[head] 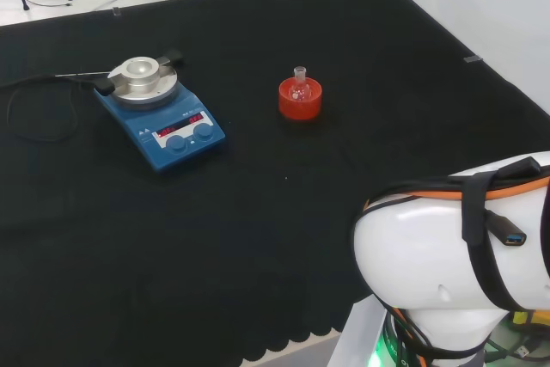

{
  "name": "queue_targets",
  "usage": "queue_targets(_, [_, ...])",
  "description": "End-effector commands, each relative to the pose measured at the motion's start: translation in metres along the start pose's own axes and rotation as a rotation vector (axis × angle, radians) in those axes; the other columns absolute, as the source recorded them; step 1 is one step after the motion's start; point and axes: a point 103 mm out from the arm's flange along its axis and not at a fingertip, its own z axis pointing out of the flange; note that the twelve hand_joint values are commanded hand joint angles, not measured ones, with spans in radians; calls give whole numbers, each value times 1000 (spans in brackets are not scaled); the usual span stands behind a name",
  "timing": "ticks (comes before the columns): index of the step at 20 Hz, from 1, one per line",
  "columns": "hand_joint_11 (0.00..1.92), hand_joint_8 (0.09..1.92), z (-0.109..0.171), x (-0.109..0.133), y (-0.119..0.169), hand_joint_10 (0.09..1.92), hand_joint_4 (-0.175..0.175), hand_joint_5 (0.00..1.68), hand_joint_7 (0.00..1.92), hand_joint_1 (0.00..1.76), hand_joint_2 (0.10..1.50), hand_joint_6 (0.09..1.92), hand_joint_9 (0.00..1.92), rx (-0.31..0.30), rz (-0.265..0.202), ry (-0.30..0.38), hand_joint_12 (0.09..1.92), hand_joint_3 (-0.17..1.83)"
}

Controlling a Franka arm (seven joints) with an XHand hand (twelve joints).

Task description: Pick up the round-bottom flask.

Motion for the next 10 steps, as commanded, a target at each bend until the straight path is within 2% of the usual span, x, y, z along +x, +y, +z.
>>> queue_targets(1, [0,523,-7,0,-13,633,-10,296,163,59,1299,87,207,-15,-7,-18,1062,293])
queue_targets(10, [0,522,-6,2,-10,629,-9,309,174,40,1310,87,210,-1,2,-30,1044,286])
